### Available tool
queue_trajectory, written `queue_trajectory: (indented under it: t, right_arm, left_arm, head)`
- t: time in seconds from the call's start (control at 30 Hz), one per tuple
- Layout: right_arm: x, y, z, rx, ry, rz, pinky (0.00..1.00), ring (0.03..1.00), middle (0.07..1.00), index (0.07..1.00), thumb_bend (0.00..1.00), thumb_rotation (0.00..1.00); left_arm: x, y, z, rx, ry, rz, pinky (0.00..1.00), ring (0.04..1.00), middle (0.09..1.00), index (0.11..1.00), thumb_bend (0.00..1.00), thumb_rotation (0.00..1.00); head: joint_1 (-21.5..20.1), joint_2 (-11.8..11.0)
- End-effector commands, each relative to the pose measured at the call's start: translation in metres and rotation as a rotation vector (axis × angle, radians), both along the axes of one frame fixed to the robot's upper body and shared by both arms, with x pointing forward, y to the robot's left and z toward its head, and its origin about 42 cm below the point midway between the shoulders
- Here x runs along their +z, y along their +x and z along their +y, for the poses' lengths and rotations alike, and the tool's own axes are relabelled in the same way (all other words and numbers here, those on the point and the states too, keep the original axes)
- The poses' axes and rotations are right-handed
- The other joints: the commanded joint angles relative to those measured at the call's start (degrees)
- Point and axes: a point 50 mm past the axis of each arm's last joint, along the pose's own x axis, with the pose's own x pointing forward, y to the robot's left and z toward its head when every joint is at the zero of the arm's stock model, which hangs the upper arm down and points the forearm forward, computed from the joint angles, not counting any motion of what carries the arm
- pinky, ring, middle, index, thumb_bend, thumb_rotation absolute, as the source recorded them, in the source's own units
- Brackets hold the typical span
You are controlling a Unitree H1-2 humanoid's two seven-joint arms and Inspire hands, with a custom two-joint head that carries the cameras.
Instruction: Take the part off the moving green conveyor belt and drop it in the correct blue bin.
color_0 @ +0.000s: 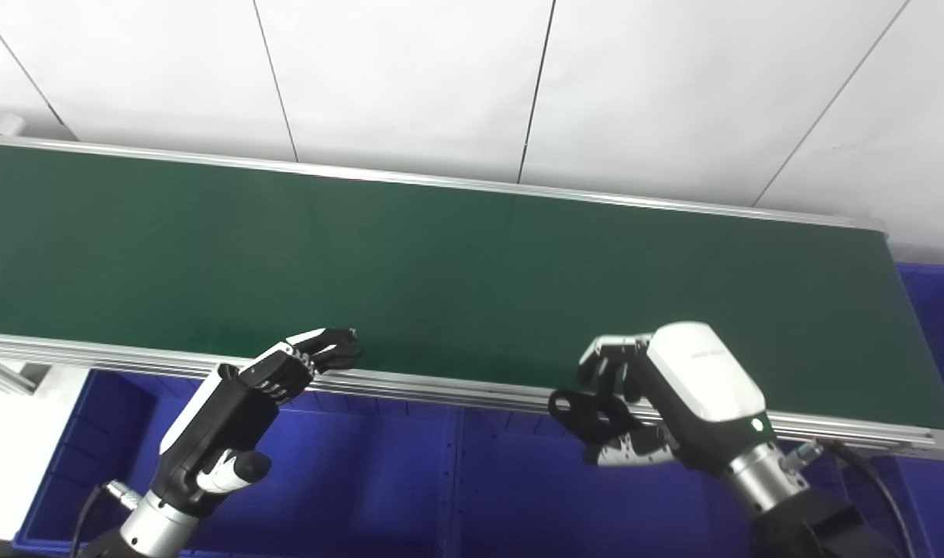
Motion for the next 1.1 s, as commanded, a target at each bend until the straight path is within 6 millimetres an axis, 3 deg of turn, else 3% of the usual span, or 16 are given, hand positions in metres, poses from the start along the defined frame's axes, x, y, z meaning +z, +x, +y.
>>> queue_trajectory:
  t: [0.0,0.23,0.37,0.43,0.6,0.67,0.7,0.73,0.77,0.87,0.97,1.07]
  right_arm:
    - [0.008,-0.007,-0.003,0.014,-0.027,-0.026,0.3,0.365,0.467,0.539,0.51,0.0]
    - [-0.002,-0.019,-0.008,0.008,-0.102,0.075,0.27,0.358,0.446,0.543,0.51,0.0]
    - [-0.001,-0.024,-0.004,-0.045,-0.138,0.154,0.25,0.398,0.508,0.492,0.51,0.0]
    - [-0.001,-0.027,-0.001,-0.064,-0.186,0.228,0.29,0.374,0.49,0.548,0.5,0.0]
    - [-0.007,-0.034,0.003,-0.08,-0.331,0.364,0.46,0.535,0.493,0.496,0.51,0.0]
    - [-0.01,-0.037,0.003,-0.071,-0.383,0.367,0.55,0.628,0.671,0.498,0.5,0.11]
    - [-0.01,-0.039,0.003,-0.067,-0.403,0.369,0.59,0.676,0.725,0.684,0.48,0.17]
    - [-0.01,-0.041,0.004,-0.062,-0.425,0.36,0.64,0.736,0.784,0.812,0.47,0.26]
    - [-0.009,-0.043,0.004,-0.051,-0.453,0.346,0.65,0.763,0.815,0.855,0.46,0.3]
    - [-0.007,-0.045,0.005,-0.04,-0.5,0.329,0.68,0.809,0.882,0.907,0.46,0.36]
    - [-0.005,-0.047,0.005,-0.053,-0.505,0.327,0.69,0.826,0.923,0.926,0.49,0.32]
    - [-0.005,-0.049,0.005,-0.079,-0.501,0.319,0.68,0.824,0.94,0.961,0.45,0.29]
  left_arm:
    - [0.013,0.005,0.005,-0.005,-0.006,-0.044,0.83,0.84,0.872,0.826,0.75,0.76]
    - [0.015,0.008,0.007,-0.008,0.0,-0.039,0.82,0.831,0.853,0.822,0.74,0.77]
    - [0.018,0.008,0.008,-0.002,0.016,-0.039,0.82,0.825,0.846,0.821,0.73,0.78]
    - [0.017,0.009,0.009,-0.002,0.011,-0.043,0.82,0.83,0.854,0.825,0.74,0.78]
    - [0.016,0.008,0.008,-0.001,0.012,-0.043,0.82,0.831,0.853,0.83,0.74,0.79]
    - [0.016,0.009,0.008,-0.004,0.013,-0.049,0.82,0.832,0.853,0.832,0.73,0.8]
    - [0.015,0.01,0.008,-0.008,0.01,-0.048,0.83,0.834,0.854,0.833,0.73,0.8]
    - [0.014,0.01,0.008,-0.012,0.005,-0.043,0.84,0.841,0.859,0.831,0.73,0.79]
    - [0.014,0.01,0.008,-0.014,0.006,-0.041,0.84,0.844,0.862,0.831,0.73,0.79]
    - [0.014,0.011,0.008,-0.023,0.004,-0.042,0.85,0.848,0.869,0.831,0.75,0.78]
    - [0.014,0.011,0.008,-0.02,0.013,-0.052,0.85,0.847,0.874,0.834,0.75,0.78]
    - [0.014,0.011,0.008,-0.026,0.01,-0.048,0.85,0.852,0.88,0.836,0.76,0.77]
  head:
    - [-0.2,0.2]
    - [0.2,0.6]
    - [0.1,0.8]
    - [0.1,0.9]
    - [0.1,0.9]
    - [0.2,1.0]
    - [0.2,1.0]
    - [0.3,1.0]
    - [0.3,1.0]
    - [0.4,1.0]
    - [0.5,1.1]
    - [0.5,1.3]
